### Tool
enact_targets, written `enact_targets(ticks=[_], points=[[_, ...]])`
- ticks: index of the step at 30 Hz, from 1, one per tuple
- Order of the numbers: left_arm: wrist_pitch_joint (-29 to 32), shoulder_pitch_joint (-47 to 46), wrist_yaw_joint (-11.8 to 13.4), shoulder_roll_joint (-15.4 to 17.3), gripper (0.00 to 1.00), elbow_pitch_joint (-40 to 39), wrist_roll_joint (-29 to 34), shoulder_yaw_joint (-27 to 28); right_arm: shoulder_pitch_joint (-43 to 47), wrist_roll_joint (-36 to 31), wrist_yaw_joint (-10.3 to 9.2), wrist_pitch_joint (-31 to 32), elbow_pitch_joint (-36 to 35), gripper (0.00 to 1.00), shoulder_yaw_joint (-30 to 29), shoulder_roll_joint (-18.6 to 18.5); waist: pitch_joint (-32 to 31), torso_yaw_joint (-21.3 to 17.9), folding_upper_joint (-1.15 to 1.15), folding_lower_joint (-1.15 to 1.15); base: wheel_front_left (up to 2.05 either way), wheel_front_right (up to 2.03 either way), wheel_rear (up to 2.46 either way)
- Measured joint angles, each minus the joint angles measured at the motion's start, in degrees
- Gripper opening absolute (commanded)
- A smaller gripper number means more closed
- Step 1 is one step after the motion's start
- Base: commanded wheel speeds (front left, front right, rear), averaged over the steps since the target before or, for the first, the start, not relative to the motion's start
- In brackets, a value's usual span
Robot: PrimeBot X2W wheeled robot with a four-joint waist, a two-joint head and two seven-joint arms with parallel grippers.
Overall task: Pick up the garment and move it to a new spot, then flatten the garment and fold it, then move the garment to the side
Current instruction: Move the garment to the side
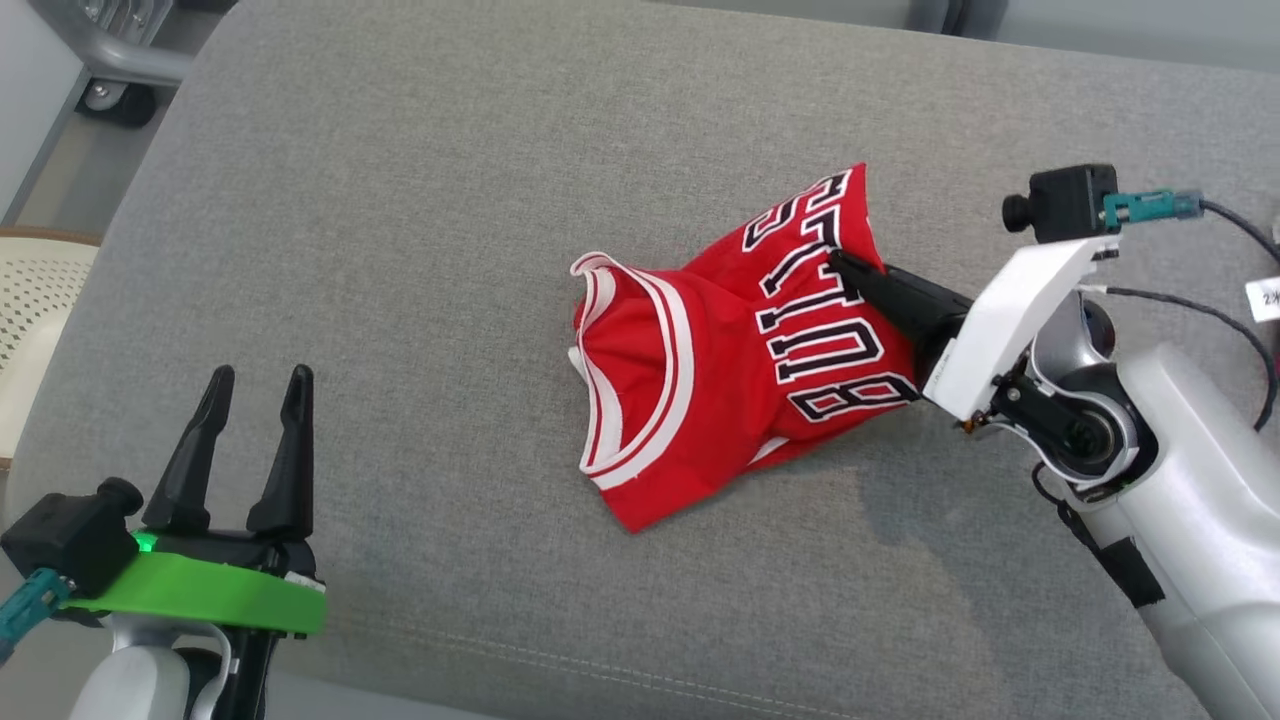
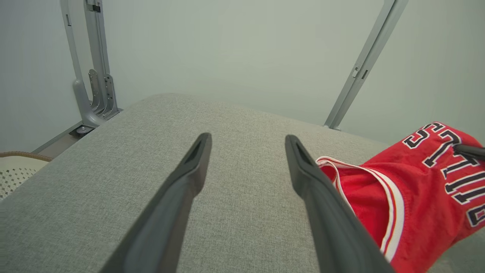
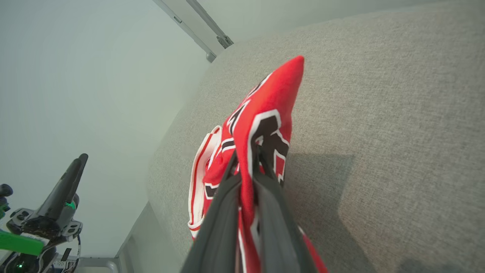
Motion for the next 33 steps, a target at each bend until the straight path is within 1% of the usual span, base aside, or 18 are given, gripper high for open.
enact_targets(ticks=[4,6,7,11,14,17,23,27,28,31,33], points=[[0.0,0.2,0.0,0.0,1.0,-0.1,0.4,0.9,-2.6,0.0,0.0,3.0,-2.3,0.0,0.1,-1.8,-0.8,-1.3,0.0,0.0,0.0,0.0,0.0],[0.0,1.2,-0.1,0.1,1.0,-0.4,0.6,1.0,-3.6,-0.2,-0.15,4.4,-2.6,0.0,-0.5,-3.8,-1.2,-2.2,0.0,0.0,0.0,0.0,0.0],[0.0,1.6,-0.1,0.2,1.0,-0.4,0.6,1.0,-4.0,-0.5,-0.55,5.1,-2.7,0.0,-1.2,-5.0,-1.3,-2.6,0.0,0.0,0.0,0.0,0.0],[0.0,1.8,-0.1,0.4,1.0,-1.6,1.0,1.1,-5.2,-0.7,-3.18,8.1,-2.8,0.0,-4.3,-10.3,-1.5,-4.4,0.0,0.0,0.0,0.0,0.0],[0.0,1.8,-0.3,0.7,1.0,-2.3,1.0,1.2,-5.9,-2.9,-5.41,10.1,-1.9,0.0,-6.0,-14.8,-1.3,-5.7,0.0,0.0,0.0,0.0,0.0],[0.0,1.9,-0.3,0.7,1.0,-2.7,1.0,0.5,-5.9,-4.6,-7.03,11.4,-0.5,0.0,-7.4,-18.8,-0.9,-6.8,0.0,0.0,0.0,0.0,0.0],[0.0,1.8,-0.5,1.0,1.0,-4.1,1.5,-0.2,-6.4,-5.9,-9.5,11.7,-0.4,0.0,-10.3,-21.8,0.6,-8.8,0.0,0.0,0.0,0.0,0.0],[0.0,1.7,-0.6,1.6,1.0,-5.0,1.6,-1.1,-7.2,-9.5,-9.51,12.1,-0.3,0.0,-10.4,-25.3,2.3,-9.7,0.0,0.0,0.0,0.0,0.0],[0.1,1.5,-0.7,1.6,1.0,-5.2,1.6,-1.3,-7.3,-10.1,-9.53,12.0,-0.3,0.0,-10.6,-25.7,2.7,-9.9,0.0,0.0,0.0,0.0,0.0],[0.3,0.5,-0.7,1.6,1.0,-5.9,1.6,-1.6,-9.1,-10.2,-10.03,10.8,-0.6,0.0,-11.5,-24.9,4.2,-10.4,0.0,0.0,0.0,0.0,0.0],[0.3,0.1,-0.7,1.6,1.0,-6.0,1.6,-1.9,-10.6,-12.0,-10.02,10.7,-1.3,0.0,-11.2,-25.6,5.1,-10.7,0.0,0.0,0.0,0.0,0.0]])
